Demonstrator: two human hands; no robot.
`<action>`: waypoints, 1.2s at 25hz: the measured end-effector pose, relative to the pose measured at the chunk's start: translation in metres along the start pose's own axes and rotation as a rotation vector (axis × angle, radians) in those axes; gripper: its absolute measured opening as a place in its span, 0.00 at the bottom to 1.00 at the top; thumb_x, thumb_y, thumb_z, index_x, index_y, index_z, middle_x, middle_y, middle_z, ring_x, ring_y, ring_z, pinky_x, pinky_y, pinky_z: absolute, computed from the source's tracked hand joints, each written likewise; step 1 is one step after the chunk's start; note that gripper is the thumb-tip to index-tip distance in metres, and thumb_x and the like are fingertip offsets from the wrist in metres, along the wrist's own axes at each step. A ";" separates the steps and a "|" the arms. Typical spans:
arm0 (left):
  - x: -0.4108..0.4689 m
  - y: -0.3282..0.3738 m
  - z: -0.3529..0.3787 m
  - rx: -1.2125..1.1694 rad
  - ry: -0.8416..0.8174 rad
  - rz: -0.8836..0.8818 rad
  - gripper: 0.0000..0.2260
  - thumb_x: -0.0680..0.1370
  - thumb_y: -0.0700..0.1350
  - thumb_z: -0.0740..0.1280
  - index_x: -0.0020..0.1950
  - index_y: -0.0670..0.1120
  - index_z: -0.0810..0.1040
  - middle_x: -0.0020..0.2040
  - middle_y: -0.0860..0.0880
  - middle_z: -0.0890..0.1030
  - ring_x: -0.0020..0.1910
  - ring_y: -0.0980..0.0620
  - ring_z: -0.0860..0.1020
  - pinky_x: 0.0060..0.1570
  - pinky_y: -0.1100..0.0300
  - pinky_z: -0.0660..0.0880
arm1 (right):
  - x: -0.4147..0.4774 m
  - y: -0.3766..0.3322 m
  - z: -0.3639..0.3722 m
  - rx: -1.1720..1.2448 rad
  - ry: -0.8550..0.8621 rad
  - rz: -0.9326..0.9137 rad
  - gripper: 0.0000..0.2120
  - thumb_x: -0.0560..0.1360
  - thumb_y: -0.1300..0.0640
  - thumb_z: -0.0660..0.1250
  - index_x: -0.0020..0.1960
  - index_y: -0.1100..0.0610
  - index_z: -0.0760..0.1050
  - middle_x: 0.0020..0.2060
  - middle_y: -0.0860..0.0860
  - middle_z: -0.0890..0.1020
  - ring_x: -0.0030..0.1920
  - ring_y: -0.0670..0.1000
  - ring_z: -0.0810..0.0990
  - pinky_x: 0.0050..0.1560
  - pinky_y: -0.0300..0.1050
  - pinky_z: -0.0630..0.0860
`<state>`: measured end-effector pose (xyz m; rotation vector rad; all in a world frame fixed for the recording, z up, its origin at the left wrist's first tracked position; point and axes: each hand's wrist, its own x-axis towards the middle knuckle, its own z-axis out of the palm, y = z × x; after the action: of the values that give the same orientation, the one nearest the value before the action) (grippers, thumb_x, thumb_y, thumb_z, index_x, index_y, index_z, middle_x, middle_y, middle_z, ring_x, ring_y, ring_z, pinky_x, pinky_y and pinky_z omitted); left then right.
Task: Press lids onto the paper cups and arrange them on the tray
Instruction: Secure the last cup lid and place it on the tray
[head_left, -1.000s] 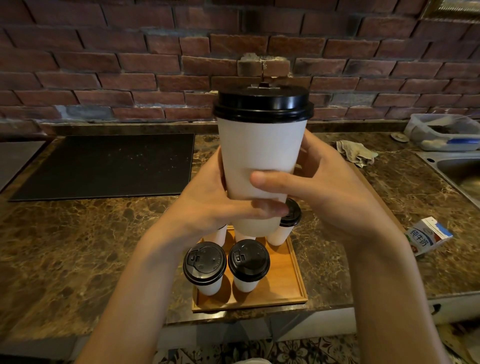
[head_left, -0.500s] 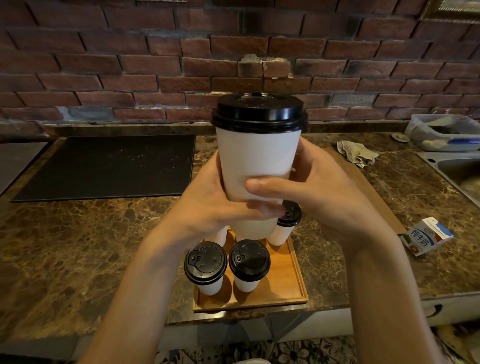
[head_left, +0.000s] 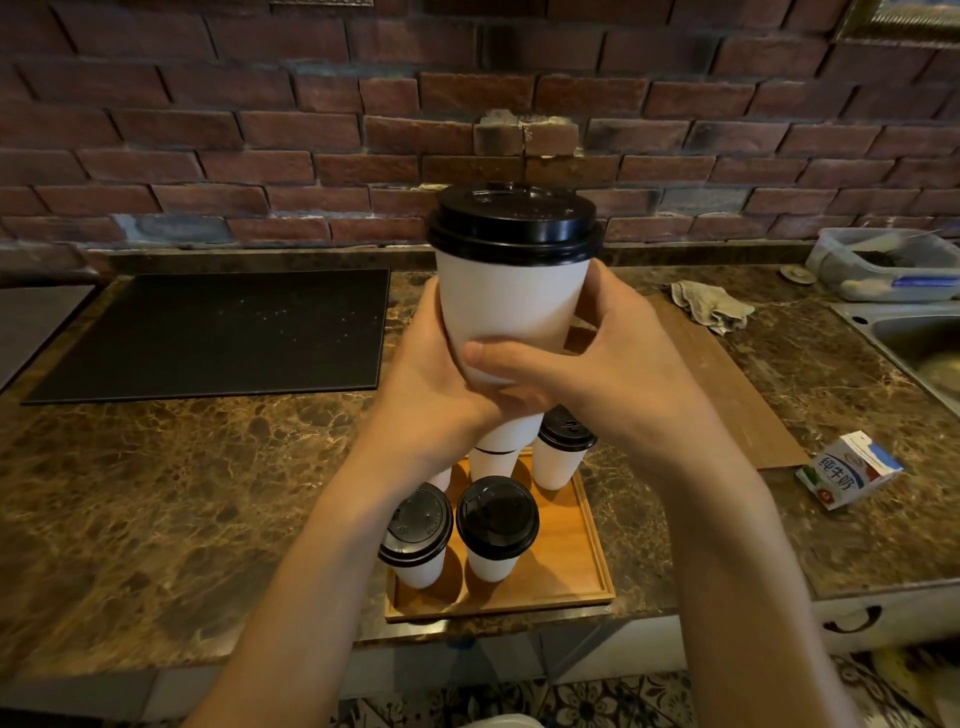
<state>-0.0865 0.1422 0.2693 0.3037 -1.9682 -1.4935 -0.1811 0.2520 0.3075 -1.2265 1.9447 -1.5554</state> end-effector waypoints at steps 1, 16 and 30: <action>0.001 -0.001 0.002 -0.010 0.016 -0.008 0.40 0.59 0.45 0.78 0.67 0.52 0.65 0.60 0.54 0.76 0.60 0.58 0.76 0.54 0.61 0.77 | 0.000 0.000 0.002 -0.006 0.012 0.005 0.36 0.61 0.45 0.79 0.66 0.46 0.69 0.55 0.39 0.78 0.55 0.36 0.76 0.47 0.33 0.78; -0.001 -0.003 -0.003 0.006 -0.005 -0.034 0.39 0.63 0.34 0.77 0.65 0.58 0.63 0.58 0.58 0.75 0.57 0.65 0.76 0.48 0.72 0.74 | -0.003 -0.003 0.007 -0.010 0.033 -0.010 0.37 0.63 0.46 0.79 0.68 0.48 0.69 0.57 0.41 0.78 0.56 0.37 0.76 0.49 0.33 0.78; -0.002 0.011 -0.014 0.032 -0.092 0.002 0.37 0.60 0.45 0.78 0.66 0.55 0.65 0.55 0.62 0.78 0.57 0.68 0.75 0.45 0.77 0.72 | 0.001 -0.002 -0.005 0.076 -0.045 -0.088 0.34 0.58 0.43 0.77 0.62 0.42 0.72 0.54 0.37 0.81 0.56 0.35 0.77 0.50 0.31 0.78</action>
<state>-0.0740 0.1358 0.2806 0.2512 -2.0658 -1.5000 -0.1842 0.2544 0.3112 -1.3200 1.8089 -1.6146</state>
